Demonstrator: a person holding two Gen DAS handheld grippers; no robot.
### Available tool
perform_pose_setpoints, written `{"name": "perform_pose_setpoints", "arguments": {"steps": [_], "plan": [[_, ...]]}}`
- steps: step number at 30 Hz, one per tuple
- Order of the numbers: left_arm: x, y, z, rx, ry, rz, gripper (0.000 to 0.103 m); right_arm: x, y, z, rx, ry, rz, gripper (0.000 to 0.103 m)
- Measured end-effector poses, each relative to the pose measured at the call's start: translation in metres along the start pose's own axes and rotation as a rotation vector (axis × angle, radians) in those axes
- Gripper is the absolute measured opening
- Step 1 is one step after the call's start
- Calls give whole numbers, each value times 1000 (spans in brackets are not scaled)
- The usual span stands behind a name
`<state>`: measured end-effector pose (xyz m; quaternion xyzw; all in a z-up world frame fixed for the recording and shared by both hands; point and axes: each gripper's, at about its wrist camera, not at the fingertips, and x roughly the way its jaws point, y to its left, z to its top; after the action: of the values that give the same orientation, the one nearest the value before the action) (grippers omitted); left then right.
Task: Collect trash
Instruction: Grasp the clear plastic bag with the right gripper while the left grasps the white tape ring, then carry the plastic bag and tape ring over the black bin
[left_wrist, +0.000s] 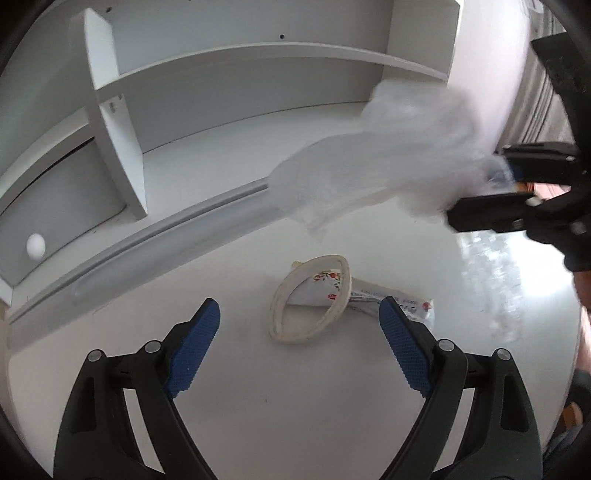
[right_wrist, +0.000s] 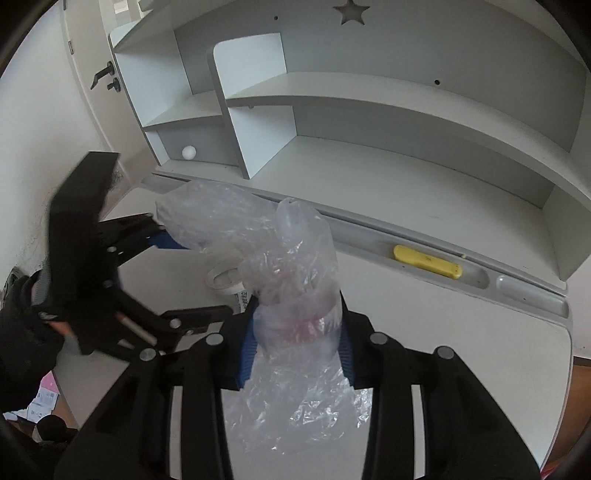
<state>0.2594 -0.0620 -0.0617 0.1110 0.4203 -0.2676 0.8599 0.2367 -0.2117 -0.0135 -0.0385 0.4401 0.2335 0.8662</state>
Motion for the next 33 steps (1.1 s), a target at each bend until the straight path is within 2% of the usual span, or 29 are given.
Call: {"name": "perform_pose_setpoints", "arguments": {"steps": [3,5,8,9,12,19,23,26,33], "plan": [[5,3,1,-2,1,-23,83,-4,-2,-4,6,1,-7,37],[6,6,1,-7,1,-34,74,-7,-3,-6,11,-1,-9,37],[8,7,2,-2,-6,-32,55,-11,-5,-11,24,-4,-13,37],[7,6,1,-1,-8,-39,39,-13,-6,-13,27,-6,-16,37],[0,7,0,-31,-9,-58,38,-19,-8,-18,44,-10,-22,37],[-43,-6,-5,-64,-55,6,37,-43,-10,-31,101,-35,-49,37],[-72,-33,-16,-56,-71,43,37,-61,-8,-48,134,-44,-79,37],[-80,-47,-15,-45,-76,55,37,-81,-13,-69,184,-55,-114,37],[-95,-112,-15,-12,-102,-44,37,-142,-36,-141,342,-79,-242,37]]}}
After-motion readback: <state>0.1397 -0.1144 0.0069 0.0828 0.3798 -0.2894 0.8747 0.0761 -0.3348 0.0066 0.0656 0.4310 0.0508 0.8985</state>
